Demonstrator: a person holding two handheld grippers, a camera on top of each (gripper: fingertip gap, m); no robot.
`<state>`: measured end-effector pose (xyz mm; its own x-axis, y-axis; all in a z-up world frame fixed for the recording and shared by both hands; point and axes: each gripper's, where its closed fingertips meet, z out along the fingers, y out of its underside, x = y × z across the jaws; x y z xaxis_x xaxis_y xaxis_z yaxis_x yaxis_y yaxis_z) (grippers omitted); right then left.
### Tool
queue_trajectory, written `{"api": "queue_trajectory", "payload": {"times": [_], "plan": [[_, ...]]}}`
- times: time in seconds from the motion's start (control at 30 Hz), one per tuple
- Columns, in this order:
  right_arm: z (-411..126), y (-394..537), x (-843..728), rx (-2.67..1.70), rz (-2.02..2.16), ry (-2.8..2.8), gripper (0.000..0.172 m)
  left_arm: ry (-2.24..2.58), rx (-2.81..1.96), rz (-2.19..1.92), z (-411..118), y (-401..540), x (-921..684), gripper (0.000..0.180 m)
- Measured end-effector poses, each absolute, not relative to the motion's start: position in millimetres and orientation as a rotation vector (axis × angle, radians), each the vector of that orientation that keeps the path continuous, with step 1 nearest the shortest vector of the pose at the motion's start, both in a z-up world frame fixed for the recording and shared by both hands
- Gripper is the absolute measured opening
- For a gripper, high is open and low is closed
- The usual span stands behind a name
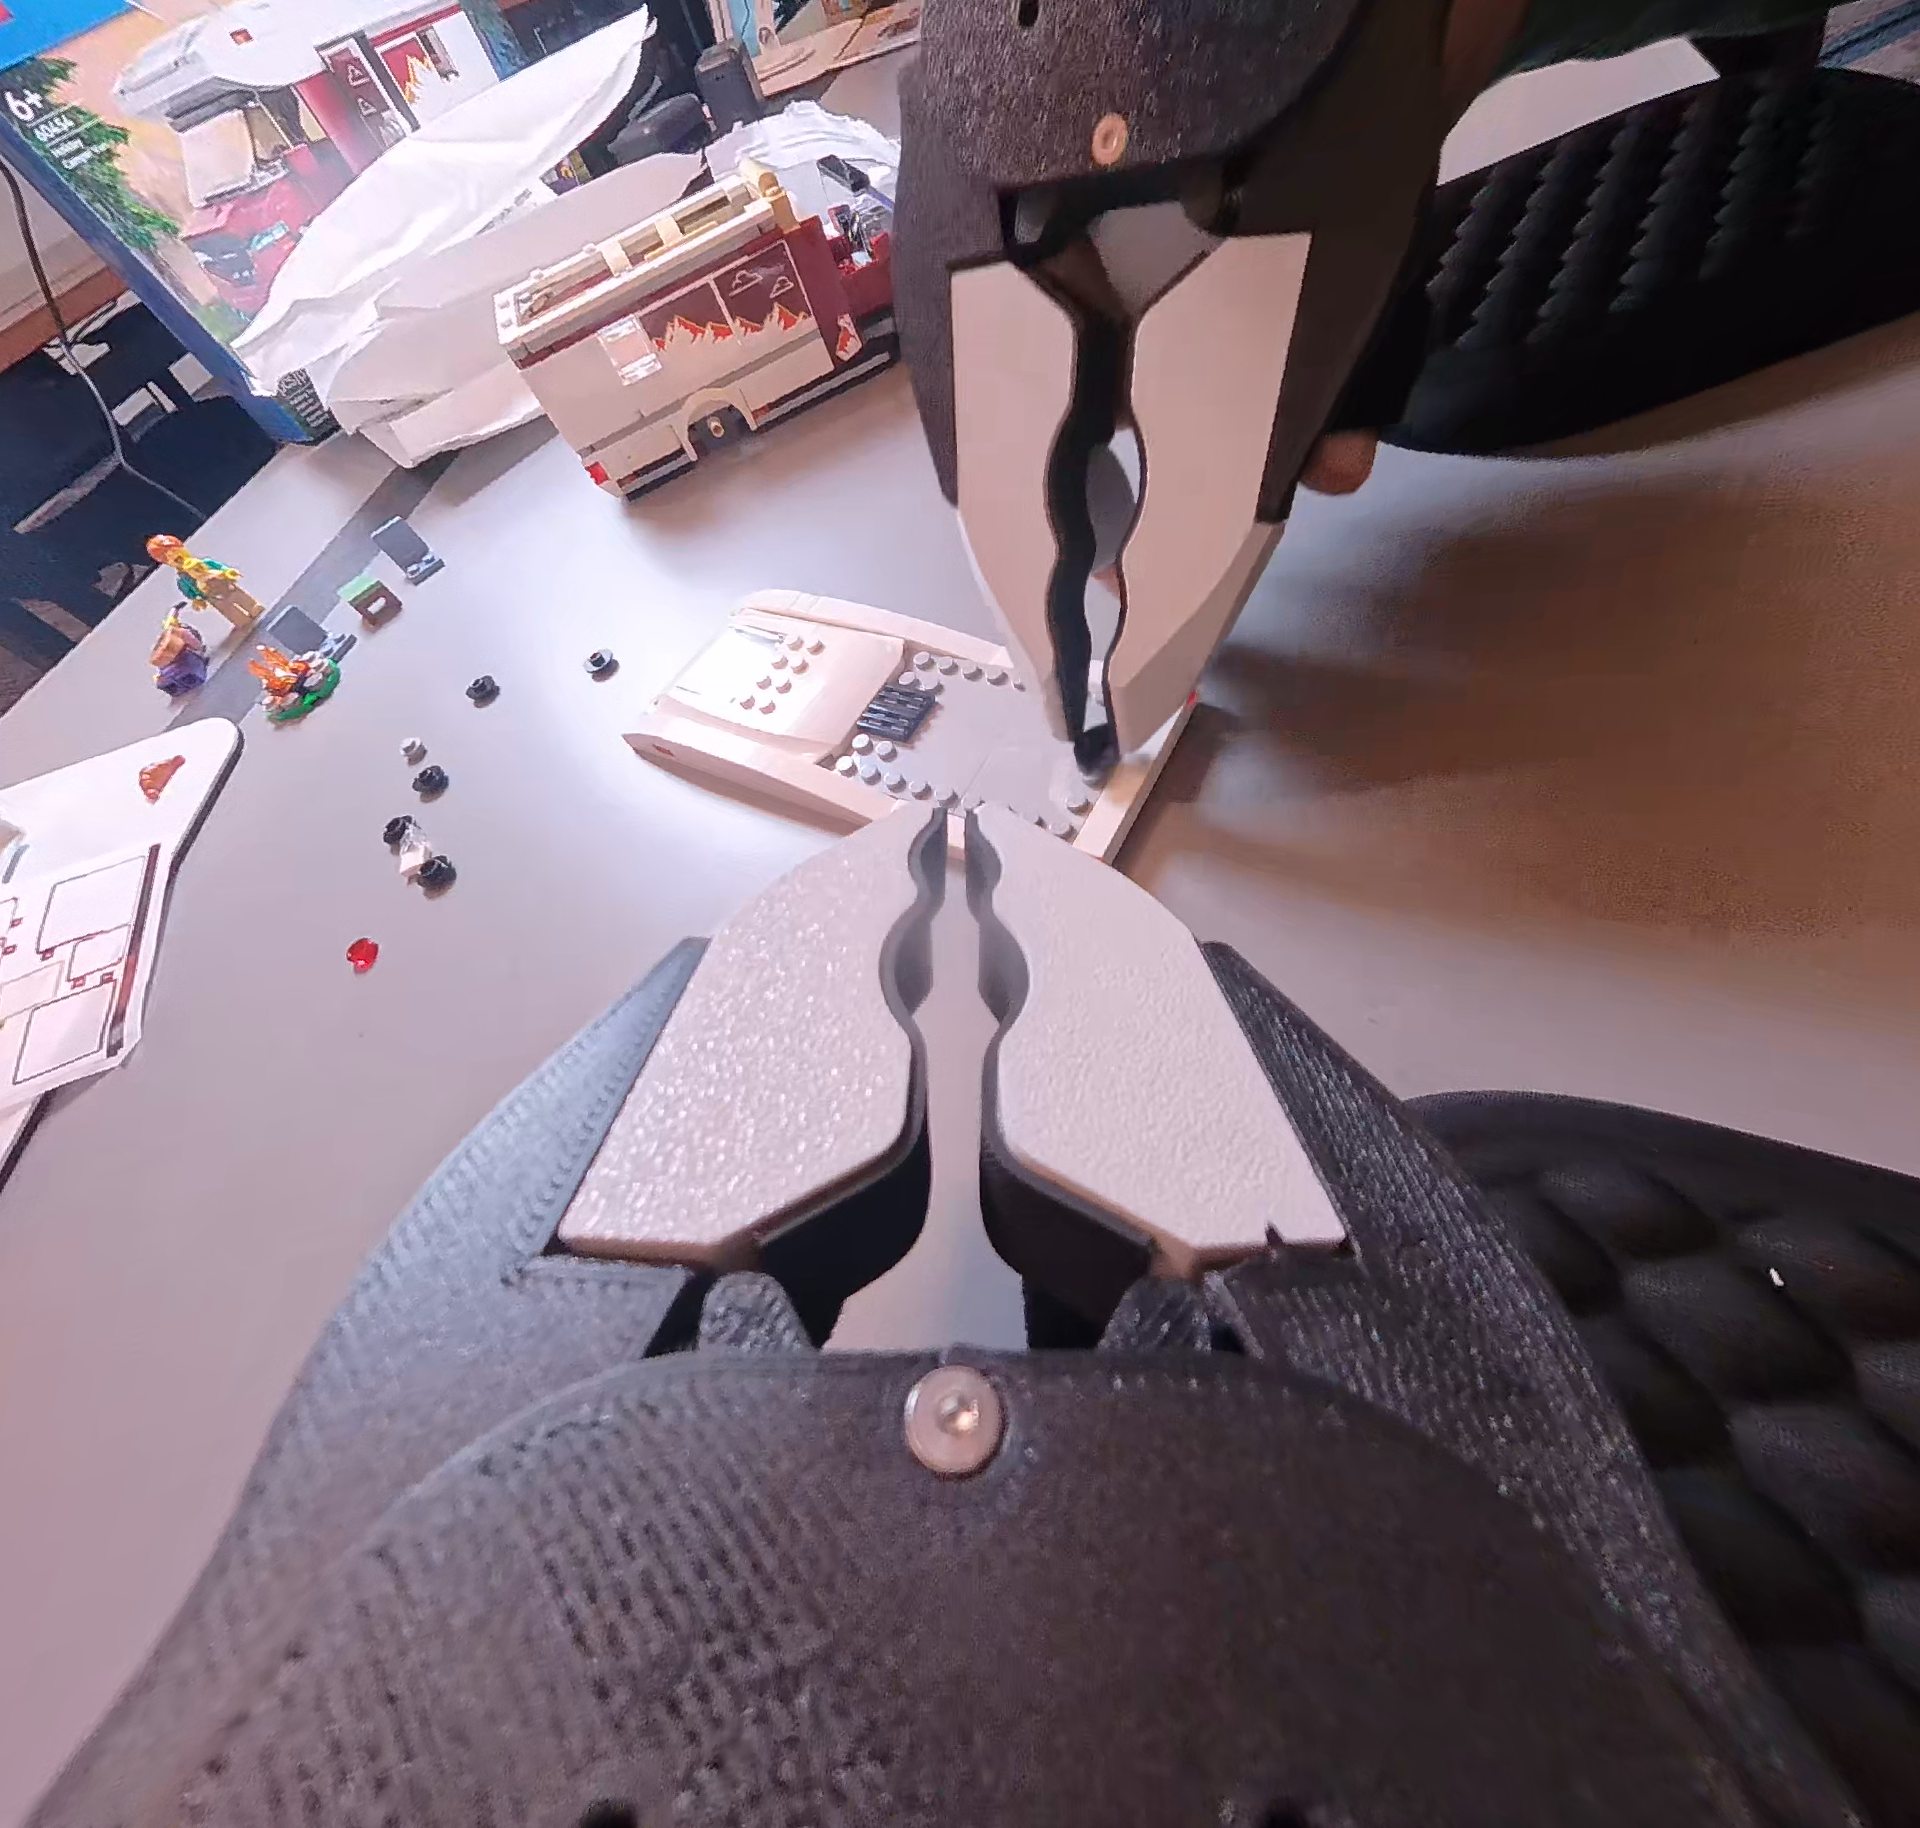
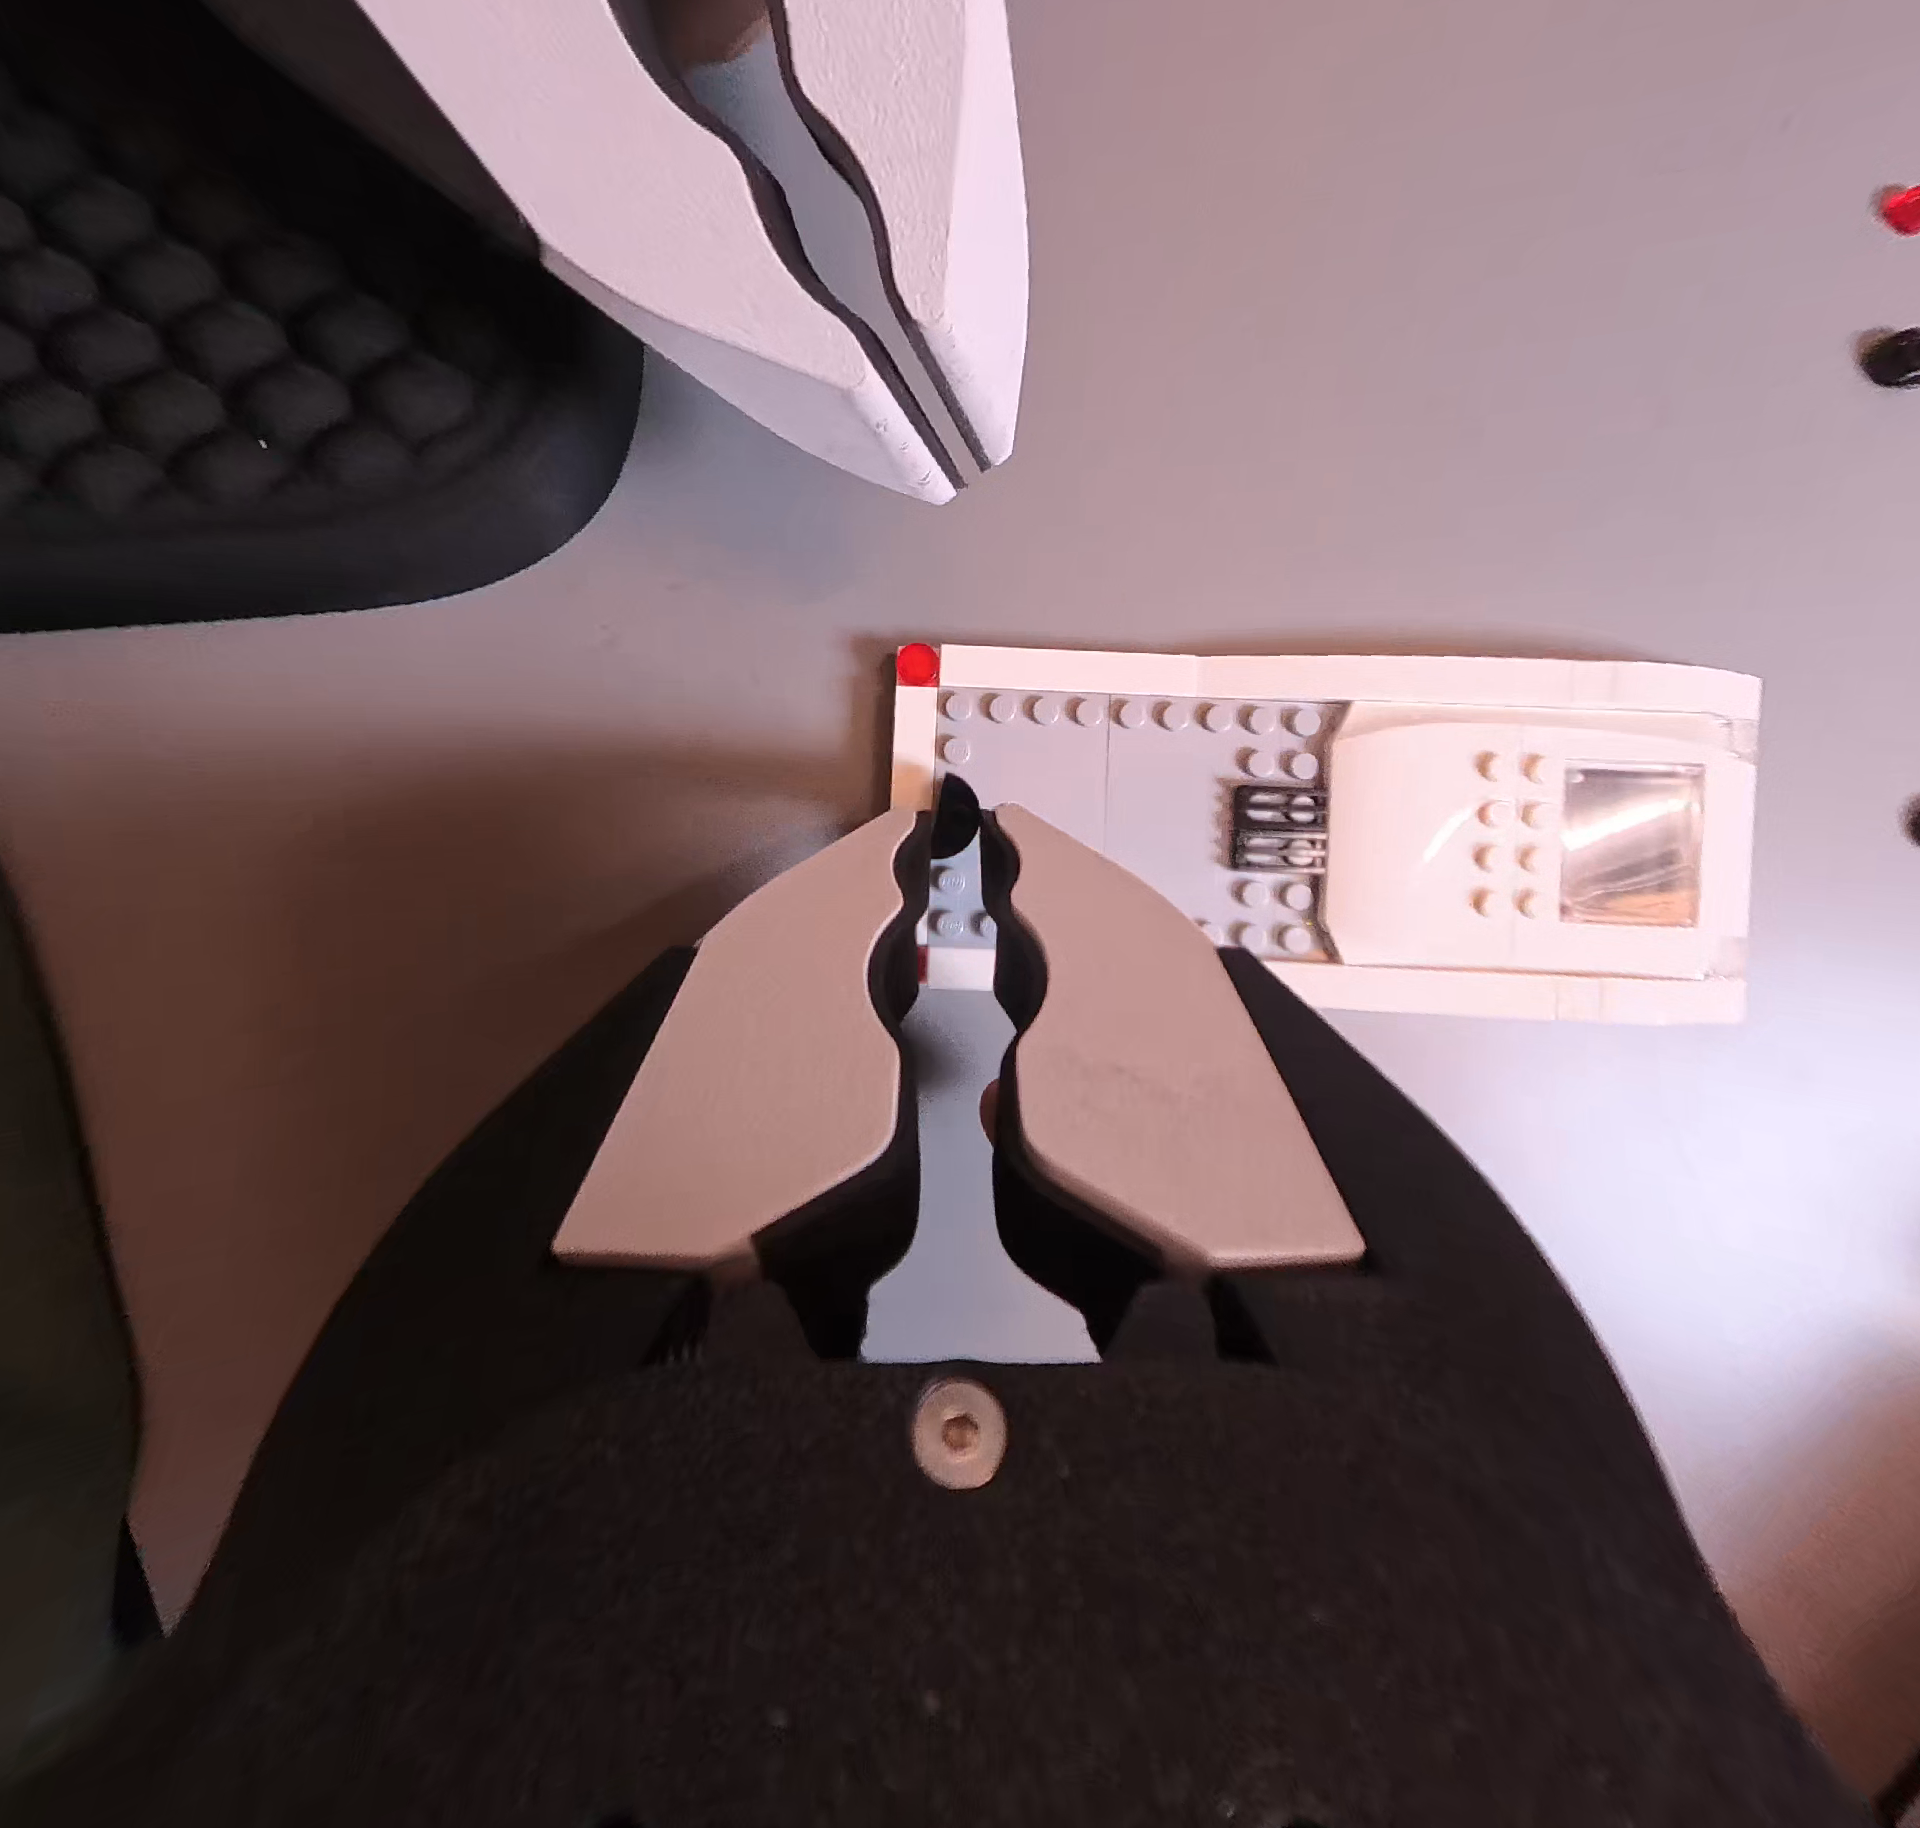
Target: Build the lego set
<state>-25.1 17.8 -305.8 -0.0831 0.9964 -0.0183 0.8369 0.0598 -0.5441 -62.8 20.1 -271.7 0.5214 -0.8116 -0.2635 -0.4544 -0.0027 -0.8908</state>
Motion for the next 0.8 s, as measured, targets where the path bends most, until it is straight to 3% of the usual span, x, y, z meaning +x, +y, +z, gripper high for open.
{"api": "queue_trajectory", "payload": {"times": [0.03,0.8], "plan": [[-307.6,17.8,-25.3,-1.838,0.603,-1.993,0.008,1.095,-1.639,-0.398,-271.6,20.1,-62.8,0.003],[-302.4,17.3,-27.8,-1.839,0.653,-2.009,0.008,1.101,-1.640,-0.396,-272.3,19.7,-62.2,0.003]]}}
